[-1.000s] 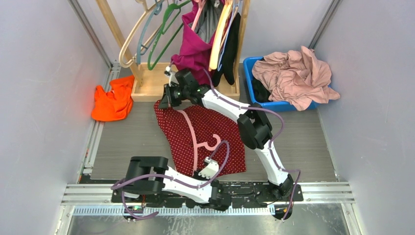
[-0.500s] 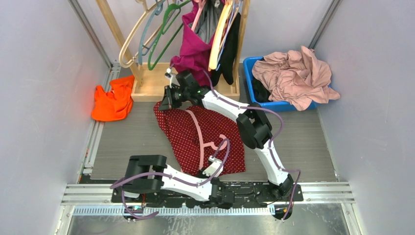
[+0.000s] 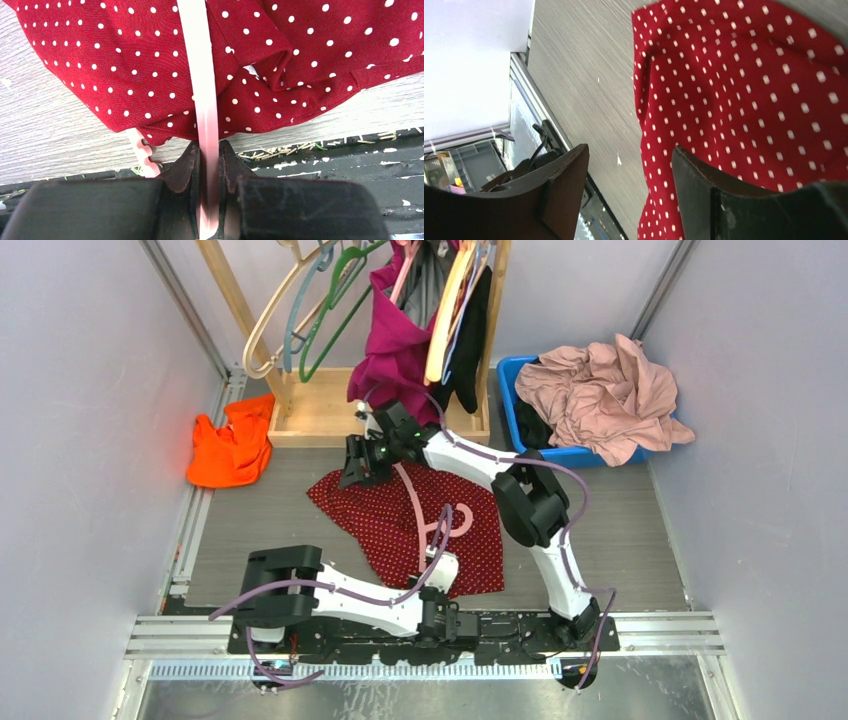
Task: Place the skirt on the hanger
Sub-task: Hang the skirt on the hanger.
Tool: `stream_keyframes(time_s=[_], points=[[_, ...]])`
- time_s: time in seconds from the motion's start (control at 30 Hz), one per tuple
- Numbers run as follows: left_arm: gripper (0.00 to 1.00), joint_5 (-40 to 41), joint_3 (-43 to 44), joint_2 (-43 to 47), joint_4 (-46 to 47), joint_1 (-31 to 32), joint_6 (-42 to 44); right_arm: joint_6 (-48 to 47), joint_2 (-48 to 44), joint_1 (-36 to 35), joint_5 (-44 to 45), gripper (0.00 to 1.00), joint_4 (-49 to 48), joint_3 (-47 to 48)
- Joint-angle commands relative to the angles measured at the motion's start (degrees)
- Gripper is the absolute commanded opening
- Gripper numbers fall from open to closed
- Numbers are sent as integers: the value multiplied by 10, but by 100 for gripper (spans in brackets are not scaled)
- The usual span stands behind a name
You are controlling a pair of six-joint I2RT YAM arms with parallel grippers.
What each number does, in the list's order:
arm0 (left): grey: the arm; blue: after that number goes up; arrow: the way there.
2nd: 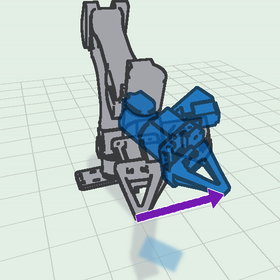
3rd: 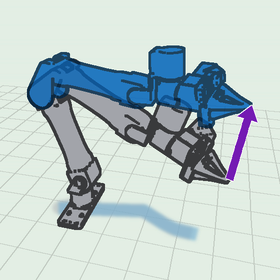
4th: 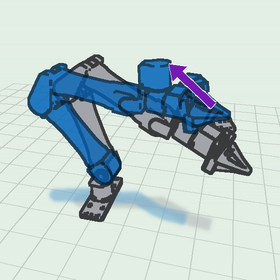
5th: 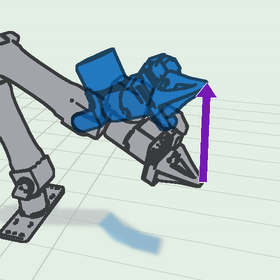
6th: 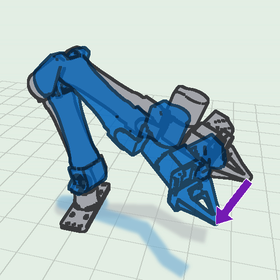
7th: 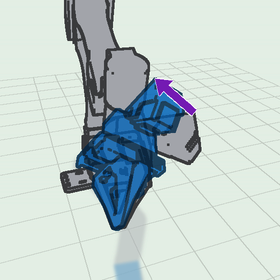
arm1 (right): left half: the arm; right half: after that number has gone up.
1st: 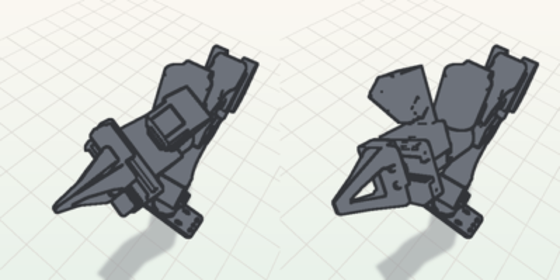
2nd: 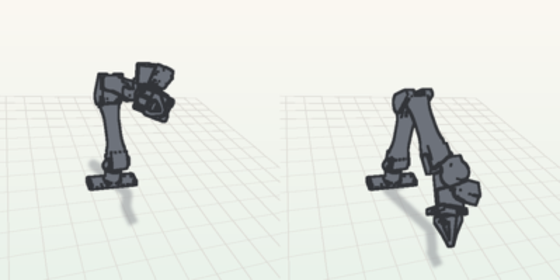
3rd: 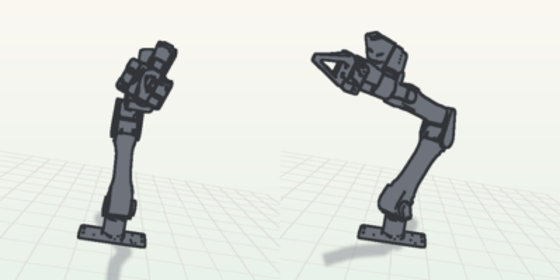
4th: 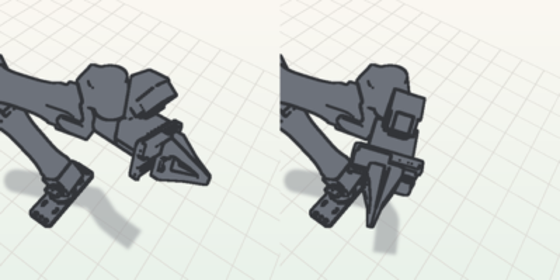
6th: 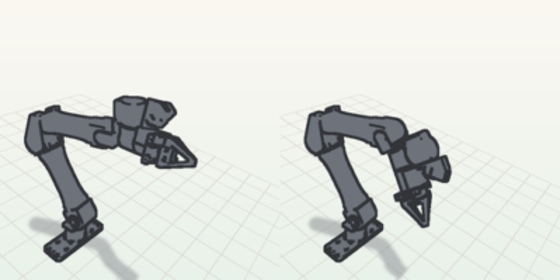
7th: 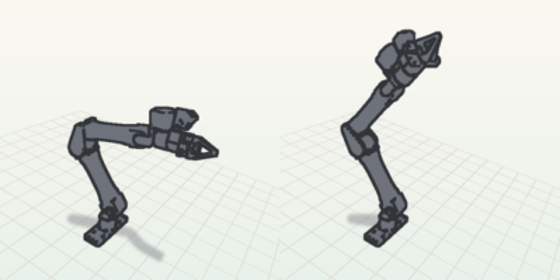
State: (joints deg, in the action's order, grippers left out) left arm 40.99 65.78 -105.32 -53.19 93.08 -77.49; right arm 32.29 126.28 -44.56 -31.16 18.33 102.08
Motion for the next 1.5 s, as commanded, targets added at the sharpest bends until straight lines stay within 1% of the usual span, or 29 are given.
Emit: stream_keyframes(time_s=[0.0, 0.07, 0.13, 0.27, 0.37, 0.47, 0.63, 0.77, 0.83, 0.9, 0.97, 1.03, 1.2, 1.37, 1.47], points=[[0, -8, -11, 21, 112, -1, -41, 27, -107, 14, 11, 67, -6, -50], [0, -5, -15, 23, 108, -1, -48, 36, -144, 16, 10, 68, -14, -81], [0, -3, -16, 23, 104, -1, -52, 35, -174, 16, 26, 68, -1, -106], [0, 0, -21, 22, 102, -1, -57, 35, -234, 29, 79, 68, 28, -158], [0, 4, -24, 21, 102, -1, -57, 36, -280, 51, 129, 69, 57, -201], [0, 9, -22, 21, 96, 1, -57, 46, -312, 77, 122, 69, 57, -255], [0, 32, -11, 18, 67, 0, -55, 49, -353, 92, 137, 69, 61, -329], [0, 47, -21, 36, 67, 1, -53, 49, -383, 107, 152, 69, 75, -353], [0, 50, -33, 48, 80, 0, -47, 51, -389, 110, 152, 70, 81, -357], [0, 49, -45, 57, 98, 1, -36, 60, -385, 110, 134, 70, 72, -364], [0, 46, -56, 63, 114, 1, -30, 81, -382, 109, 104, 70, 36, -382], [0, 43, -67, 68, 133, 0, -19, 91, -371, 107, 97, 70, 27, -385], [0, 36, -88, 83, 164, -1, -2, 91, -333, 66, 110, 69, 42, -372], [0, 33, -98, 94, 183, -2, 10, 89, -296, 24, 153, 66, 68, -350], [0, 32, -96, 94, 185, -2, 13, 92, -287, 9, 167, 61, 74, -348]])
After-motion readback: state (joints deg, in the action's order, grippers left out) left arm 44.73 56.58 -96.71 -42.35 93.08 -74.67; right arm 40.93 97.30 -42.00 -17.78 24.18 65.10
